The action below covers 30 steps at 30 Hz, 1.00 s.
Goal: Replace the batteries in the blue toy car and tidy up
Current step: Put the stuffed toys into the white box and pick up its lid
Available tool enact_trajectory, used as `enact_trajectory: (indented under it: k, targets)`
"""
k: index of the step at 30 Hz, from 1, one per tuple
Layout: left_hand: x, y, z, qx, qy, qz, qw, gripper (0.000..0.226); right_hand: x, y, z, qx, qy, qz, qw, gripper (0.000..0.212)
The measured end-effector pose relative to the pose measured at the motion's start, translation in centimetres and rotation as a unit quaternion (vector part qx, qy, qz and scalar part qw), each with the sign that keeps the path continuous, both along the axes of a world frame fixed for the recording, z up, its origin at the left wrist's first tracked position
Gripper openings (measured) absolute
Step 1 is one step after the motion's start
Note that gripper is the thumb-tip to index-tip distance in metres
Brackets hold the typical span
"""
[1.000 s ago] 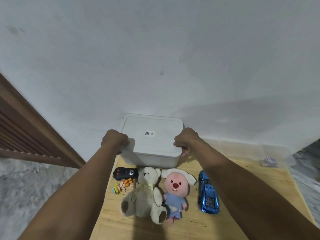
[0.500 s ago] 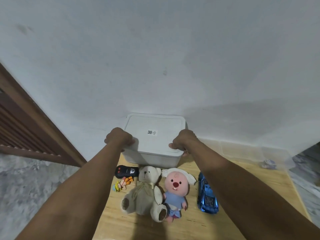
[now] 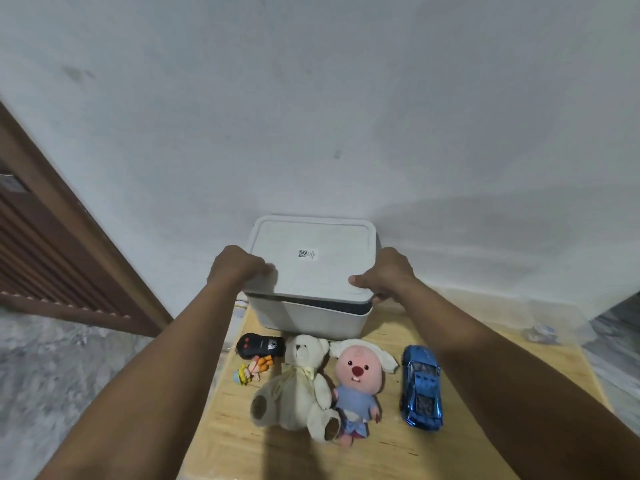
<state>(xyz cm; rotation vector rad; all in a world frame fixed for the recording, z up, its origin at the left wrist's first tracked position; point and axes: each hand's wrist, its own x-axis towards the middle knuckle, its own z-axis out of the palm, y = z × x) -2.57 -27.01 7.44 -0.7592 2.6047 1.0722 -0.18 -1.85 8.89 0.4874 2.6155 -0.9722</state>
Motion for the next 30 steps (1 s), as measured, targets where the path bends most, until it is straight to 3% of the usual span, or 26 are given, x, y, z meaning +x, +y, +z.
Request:
enact_trajectory:
  k: [6,14,19,23,27,30]
  targets:
    - [-0.5,1.2,2.4,0.003,0.05,-0.054,0.997,0.034,0.4,5.0,1.6,-0.061,-0.019,-0.051,0.997,0.034]
    - [0.8,12.2,2.9,0.076,0.06,-0.153,0.983,0.019,5.3,16.2,1.2,-0.005,-0.083,-0.119,0.989,0.018]
    - [3.0,21.5,0.8,0.048,0.084,-0.254,0.962,0.024,11.0,24.0,-0.7,0.03,-0.101,-0.178,0.978,0.028]
    - [6.3,28.6,-2.0,-0.004,0.042,-0.344,0.938,0.015,16.2,29.9,-3.4,0.036,-0.105,-0.228,0.967,0.029]
    - [9.9,34.4,-5.5,-0.008,-0.006,-0.388,0.922,0.031,21.3,34.1,-5.8,0.029,-0.15,-0.259,0.954,0.036]
    - [12.3,37.2,-7.4,-0.028,-0.044,-0.406,0.912,0.035,23.9,36.3,-8.2,0.058,-0.167,-0.26,0.949,0.025]
